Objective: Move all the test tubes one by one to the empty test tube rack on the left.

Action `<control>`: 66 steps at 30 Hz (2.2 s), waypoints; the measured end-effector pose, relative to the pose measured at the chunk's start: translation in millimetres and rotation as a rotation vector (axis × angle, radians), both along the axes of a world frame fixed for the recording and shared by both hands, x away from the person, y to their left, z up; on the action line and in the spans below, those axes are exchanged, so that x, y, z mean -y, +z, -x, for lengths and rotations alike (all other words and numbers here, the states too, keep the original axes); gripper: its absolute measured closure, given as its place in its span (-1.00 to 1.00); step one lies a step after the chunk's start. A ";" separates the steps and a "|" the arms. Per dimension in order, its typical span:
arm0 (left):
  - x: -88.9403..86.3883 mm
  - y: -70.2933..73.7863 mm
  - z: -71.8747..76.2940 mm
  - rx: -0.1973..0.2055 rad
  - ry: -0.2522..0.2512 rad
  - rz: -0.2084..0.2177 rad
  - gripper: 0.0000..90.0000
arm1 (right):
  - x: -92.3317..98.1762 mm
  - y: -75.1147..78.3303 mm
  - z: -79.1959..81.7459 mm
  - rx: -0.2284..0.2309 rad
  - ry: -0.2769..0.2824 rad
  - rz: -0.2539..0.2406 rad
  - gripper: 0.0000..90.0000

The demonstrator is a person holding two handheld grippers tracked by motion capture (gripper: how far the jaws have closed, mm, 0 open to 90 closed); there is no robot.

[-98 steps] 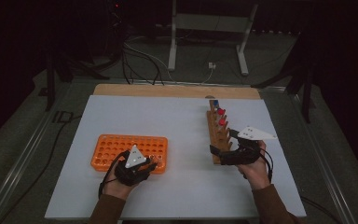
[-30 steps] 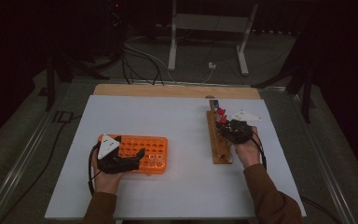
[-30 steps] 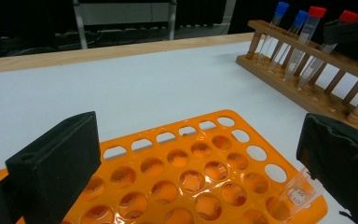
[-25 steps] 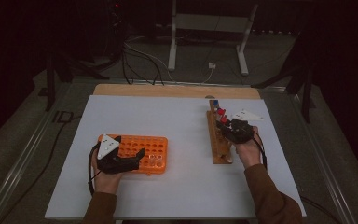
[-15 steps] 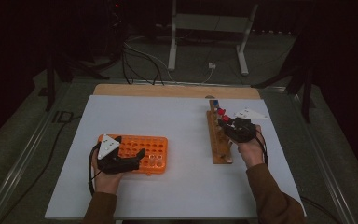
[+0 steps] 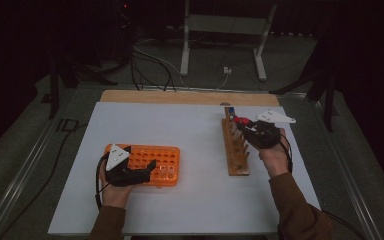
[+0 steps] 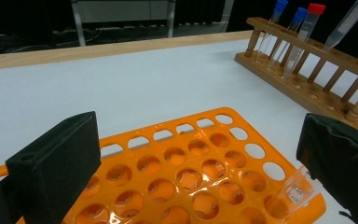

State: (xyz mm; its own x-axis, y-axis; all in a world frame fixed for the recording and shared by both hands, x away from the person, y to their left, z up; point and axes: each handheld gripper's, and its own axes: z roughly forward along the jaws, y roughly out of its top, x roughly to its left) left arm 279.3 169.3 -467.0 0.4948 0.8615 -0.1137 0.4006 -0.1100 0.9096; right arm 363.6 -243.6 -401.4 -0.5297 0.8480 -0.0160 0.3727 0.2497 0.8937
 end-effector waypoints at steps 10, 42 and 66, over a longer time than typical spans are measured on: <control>1.1 0.7 -0.9 0.001 0.003 0.002 -0.99 | -12.7 7.1 7.9 0.001 0.064 0.018 0.57; 42.1 30.9 -4.8 0.050 -0.156 -0.039 -0.89 | -86.7 13.5 24.8 -0.036 0.293 0.031 0.57; 76.0 37.5 -8.7 0.077 -0.297 -0.034 0.17 | -141.7 15.3 40.1 -0.067 0.455 -0.008 0.57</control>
State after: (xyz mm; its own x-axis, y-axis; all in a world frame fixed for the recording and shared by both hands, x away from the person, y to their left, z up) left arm 288.0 93.3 -429.4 0.7313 0.6809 -0.0395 0.2764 -0.2430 0.9298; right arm 323.5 -101.9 -386.0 -0.8481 0.5285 0.0363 0.2834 0.3948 0.8740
